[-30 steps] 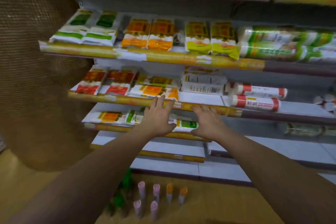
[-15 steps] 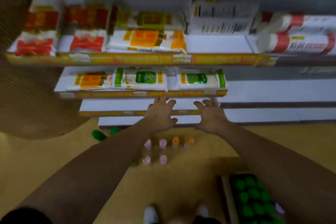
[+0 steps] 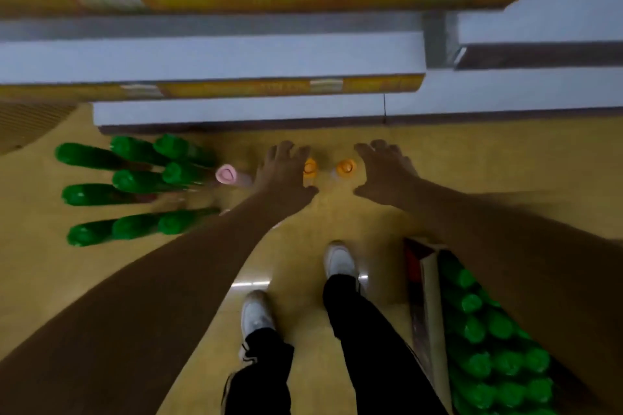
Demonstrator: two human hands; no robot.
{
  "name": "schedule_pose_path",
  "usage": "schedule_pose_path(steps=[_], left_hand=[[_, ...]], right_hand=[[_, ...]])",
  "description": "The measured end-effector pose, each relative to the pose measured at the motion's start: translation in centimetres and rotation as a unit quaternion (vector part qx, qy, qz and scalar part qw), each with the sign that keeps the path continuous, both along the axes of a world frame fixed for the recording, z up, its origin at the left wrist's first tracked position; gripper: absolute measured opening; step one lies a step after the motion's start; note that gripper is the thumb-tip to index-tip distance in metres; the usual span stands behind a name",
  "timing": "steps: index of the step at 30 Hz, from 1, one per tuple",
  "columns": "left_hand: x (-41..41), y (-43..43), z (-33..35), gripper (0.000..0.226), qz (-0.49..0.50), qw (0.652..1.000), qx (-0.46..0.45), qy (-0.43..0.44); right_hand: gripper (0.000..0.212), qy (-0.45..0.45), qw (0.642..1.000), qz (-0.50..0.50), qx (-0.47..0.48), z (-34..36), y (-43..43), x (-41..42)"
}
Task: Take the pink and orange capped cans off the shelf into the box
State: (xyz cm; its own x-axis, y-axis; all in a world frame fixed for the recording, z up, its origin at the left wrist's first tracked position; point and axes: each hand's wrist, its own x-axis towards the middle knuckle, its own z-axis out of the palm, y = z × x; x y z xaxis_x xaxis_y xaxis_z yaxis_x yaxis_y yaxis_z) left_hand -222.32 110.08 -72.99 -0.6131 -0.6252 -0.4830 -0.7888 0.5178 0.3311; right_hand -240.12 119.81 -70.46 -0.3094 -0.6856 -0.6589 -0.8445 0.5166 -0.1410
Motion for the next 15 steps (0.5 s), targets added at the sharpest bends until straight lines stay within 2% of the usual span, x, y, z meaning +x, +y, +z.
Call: schedule_pose_path(steps=[5, 11, 13, 15], left_hand=[[-1.1, -0.1, -9.2, 0.085, -0.018, 1.000, -0.003, -0.017], [-3.4, -0.5, -17.1, 0.087, -0.057, 0.998, -0.001, -0.014], [-4.0, -0.6, -18.8, 0.083, -0.050, 0.998, 0.005, -0.033], [-4.1, -0.7, -20.1, 0.071, -0.041, 0.998, 0.006, -0.042]], right_hand=[[0.081, -0.008, 1.000, 0.009, 0.005, -9.6, -0.6, -0.6], [0.087, -0.013, 0.999, -0.007, -0.042, -18.5, -1.2, -0.9], [0.085, -0.027, 0.997, -0.025, -0.060, -20.7, -1.1, -0.8], [0.075, -0.050, 0.994, -0.056, -0.074, -22.5, -1.0, -0.8]])
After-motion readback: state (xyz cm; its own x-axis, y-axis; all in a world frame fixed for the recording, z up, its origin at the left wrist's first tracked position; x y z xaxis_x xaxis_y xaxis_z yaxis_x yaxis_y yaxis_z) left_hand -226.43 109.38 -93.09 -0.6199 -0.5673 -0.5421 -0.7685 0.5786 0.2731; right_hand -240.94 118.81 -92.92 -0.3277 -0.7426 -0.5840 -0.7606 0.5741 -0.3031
